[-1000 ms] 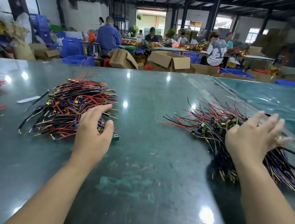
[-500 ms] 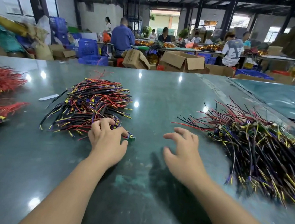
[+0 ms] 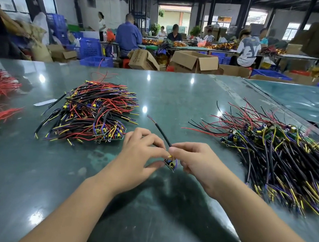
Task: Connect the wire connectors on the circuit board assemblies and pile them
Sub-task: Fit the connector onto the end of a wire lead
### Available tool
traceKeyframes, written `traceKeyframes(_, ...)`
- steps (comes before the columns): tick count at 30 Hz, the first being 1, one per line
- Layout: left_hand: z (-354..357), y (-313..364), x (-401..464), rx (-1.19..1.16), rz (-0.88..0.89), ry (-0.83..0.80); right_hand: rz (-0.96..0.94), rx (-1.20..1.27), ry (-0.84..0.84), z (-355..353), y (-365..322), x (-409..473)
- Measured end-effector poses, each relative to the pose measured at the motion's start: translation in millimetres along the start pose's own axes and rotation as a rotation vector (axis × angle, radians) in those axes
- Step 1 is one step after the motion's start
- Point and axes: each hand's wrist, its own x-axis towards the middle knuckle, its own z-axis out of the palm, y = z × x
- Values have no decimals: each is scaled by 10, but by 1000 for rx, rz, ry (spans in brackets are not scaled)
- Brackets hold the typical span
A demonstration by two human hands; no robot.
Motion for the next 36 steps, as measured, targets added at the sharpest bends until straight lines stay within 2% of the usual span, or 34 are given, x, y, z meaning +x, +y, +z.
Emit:
traceKeyframes(5,-4,-1,9,32,-159,219,-33,203,143,19,16,53)
traceKeyframes(8,-49,-27,26,-181,-259,288,-151,130,244,20,28,84)
traceKeyframes(10,-51,-38,33,-390,-377,203,-273,-24,299,20,44,84)
traceKeyframes(13,17,-14,54,-597,-575,15,-388,-133,256,50,60,60)
traceKeyframes(15,89,23,68,-780,-644,26,-427,-150,191,100,66,47)
traceKeyframes(21,122,45,96,-917,-664,187,-512,-135,127,178,65,19)
traceKeyframes(27,81,38,111,-930,-554,330,-501,-106,128,172,59,14)
traceKeyframes(36,94,-33,117,-1013,-545,406,-457,-57,175,151,50,-1)
